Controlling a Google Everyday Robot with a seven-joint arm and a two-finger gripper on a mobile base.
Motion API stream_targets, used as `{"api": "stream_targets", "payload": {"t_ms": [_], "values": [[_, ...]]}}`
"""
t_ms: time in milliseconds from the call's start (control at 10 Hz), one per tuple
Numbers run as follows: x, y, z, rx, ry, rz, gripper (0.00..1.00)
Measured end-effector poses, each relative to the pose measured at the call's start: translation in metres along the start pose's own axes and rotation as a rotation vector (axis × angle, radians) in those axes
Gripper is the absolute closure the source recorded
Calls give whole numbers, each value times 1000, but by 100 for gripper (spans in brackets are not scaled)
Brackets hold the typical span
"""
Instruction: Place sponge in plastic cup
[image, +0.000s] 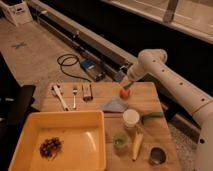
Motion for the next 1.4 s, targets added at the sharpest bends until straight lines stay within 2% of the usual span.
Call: {"api": "stream_targets", "payload": {"t_ms": [200,300,400,700,800,900,1200,1400], "values": [[15,11,-4,-77,99,-51,100],[17,13,-5,-96,124,-67,100],[20,13,-5,-99,129,-66,100],[21,12,-5,-97,131,-65,100],[19,15,-5,-87,126,-70,100],[19,22,-11,-62,112,-72,100],[36,60,-32,-34,69,-80,100],[62,100,-50,-32,44,-72,100]]}}
